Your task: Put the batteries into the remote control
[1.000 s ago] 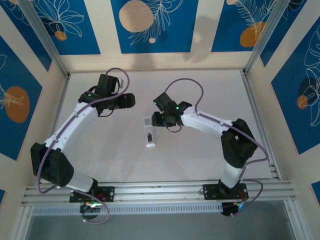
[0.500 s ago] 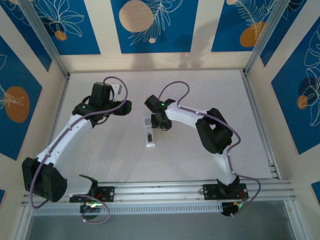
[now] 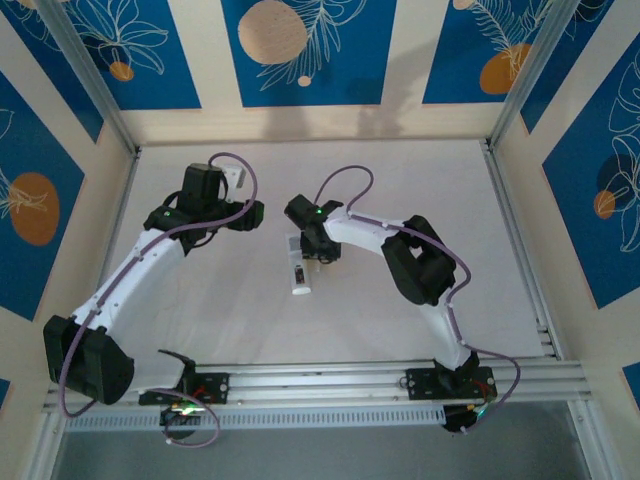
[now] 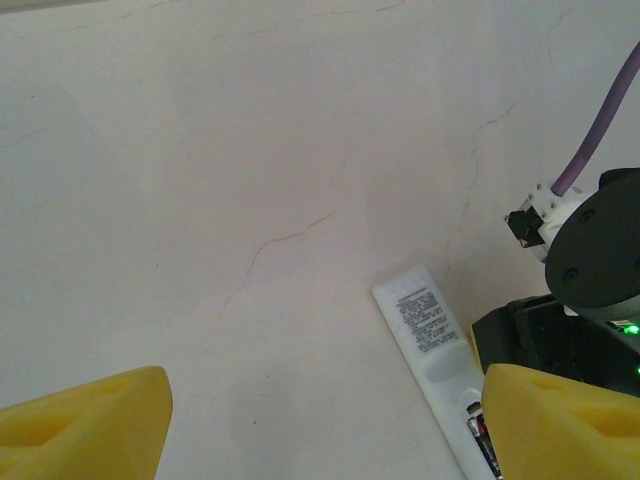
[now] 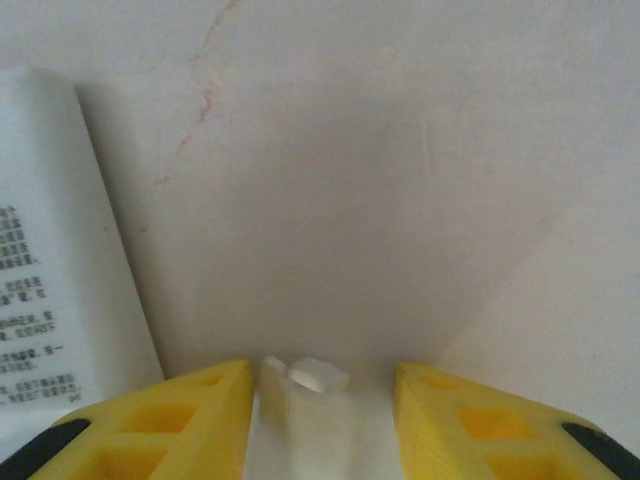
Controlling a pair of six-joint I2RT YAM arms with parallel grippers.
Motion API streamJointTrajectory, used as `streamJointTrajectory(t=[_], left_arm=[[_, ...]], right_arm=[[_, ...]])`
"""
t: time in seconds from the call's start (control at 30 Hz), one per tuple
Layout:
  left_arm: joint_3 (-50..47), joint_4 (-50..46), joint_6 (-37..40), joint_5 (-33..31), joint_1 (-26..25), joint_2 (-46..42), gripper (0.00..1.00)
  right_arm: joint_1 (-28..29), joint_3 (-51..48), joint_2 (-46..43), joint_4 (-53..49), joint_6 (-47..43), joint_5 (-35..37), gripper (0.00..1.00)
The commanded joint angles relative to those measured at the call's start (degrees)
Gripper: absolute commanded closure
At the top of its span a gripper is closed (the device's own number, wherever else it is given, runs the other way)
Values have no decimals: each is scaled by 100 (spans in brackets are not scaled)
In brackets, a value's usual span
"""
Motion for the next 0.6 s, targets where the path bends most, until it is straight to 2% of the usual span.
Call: streamJointTrajectory(t=[0.0, 0.57], left_arm=[[79, -48, 114, 0, 63, -120, 19], [69, -30, 52, 89, 59, -69, 18]], right_arm=[[59, 230, 112, -103, 57, 125, 59], [116, 478, 398, -370, -8, 219, 67]])
